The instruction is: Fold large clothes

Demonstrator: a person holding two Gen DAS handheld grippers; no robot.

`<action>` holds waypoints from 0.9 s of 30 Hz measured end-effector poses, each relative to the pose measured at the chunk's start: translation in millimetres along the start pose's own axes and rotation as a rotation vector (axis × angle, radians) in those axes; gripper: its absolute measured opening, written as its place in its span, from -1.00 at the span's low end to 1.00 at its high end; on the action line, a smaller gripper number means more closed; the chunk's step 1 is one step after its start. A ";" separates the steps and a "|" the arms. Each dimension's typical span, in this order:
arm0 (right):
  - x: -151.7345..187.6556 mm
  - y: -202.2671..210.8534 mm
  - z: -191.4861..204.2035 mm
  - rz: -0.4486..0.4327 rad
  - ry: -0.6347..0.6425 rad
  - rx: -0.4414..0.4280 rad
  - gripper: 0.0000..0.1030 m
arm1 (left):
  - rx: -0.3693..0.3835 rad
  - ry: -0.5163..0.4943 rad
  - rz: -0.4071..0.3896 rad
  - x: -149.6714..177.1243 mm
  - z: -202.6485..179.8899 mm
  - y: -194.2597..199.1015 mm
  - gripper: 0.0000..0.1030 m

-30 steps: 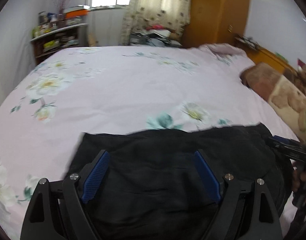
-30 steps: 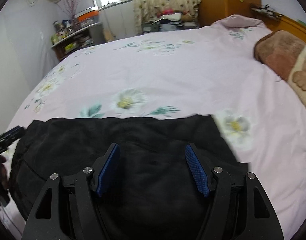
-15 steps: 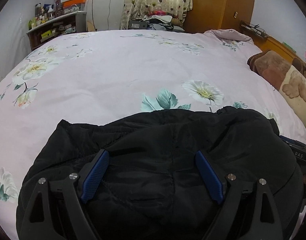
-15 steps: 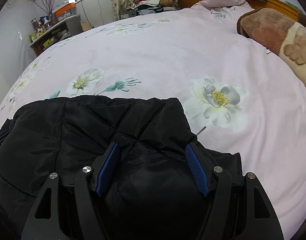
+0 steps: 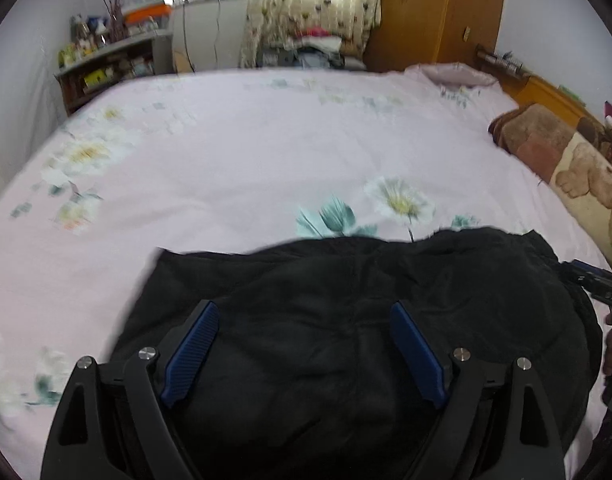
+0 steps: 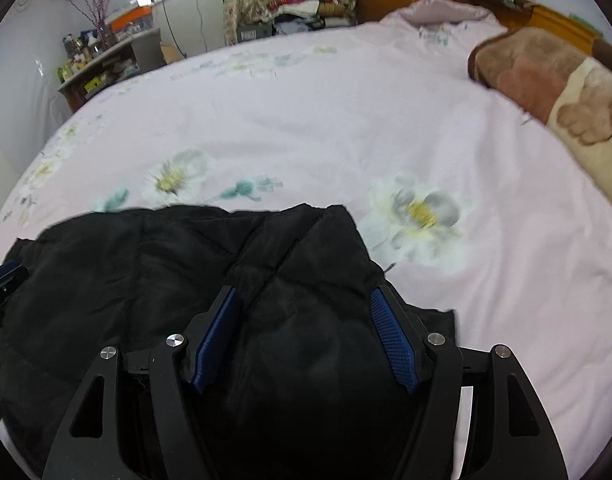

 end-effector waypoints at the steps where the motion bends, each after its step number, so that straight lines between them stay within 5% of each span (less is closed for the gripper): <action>1: -0.3 18.8 1.1 -0.030 -0.003 -0.015 0.32 | -0.006 0.001 -0.023 0.1 6.0 11.2 0.74; 6: 26.7 60.7 12.9 -0.080 0.039 -0.050 0.32 | -0.045 0.079 -0.018 27.1 49.7 27.9 0.74; 9: 50.9 35.3 8.3 0.005 0.023 -0.046 0.31 | -0.039 0.096 -0.005 45.0 59.4 16.0 0.78; 18: 57.0 -2.0 2.8 0.035 0.037 -0.019 0.26 | -0.051 0.144 -0.025 47.3 69.8 2.4 0.94; 22: 50.6 16.2 0.1 0.059 0.053 0.026 0.24 | -0.076 0.138 -0.023 41.5 58.7 30.2 0.84; 27: 42.2 85.7 33.8 -0.080 0.126 -0.036 0.23 | 0.033 0.075 -0.114 35.3 -2.4 73.9 0.83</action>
Point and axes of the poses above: each gripper's, at about its wrist camera, not at the fingertips, and y roughly against the way its jaws point, z to its left, x to its underside, the point moved 9 cm from there along -y, roughly the way its jaws point, and after that the axes turned 9 degrees about x, right-handed, at the moved point
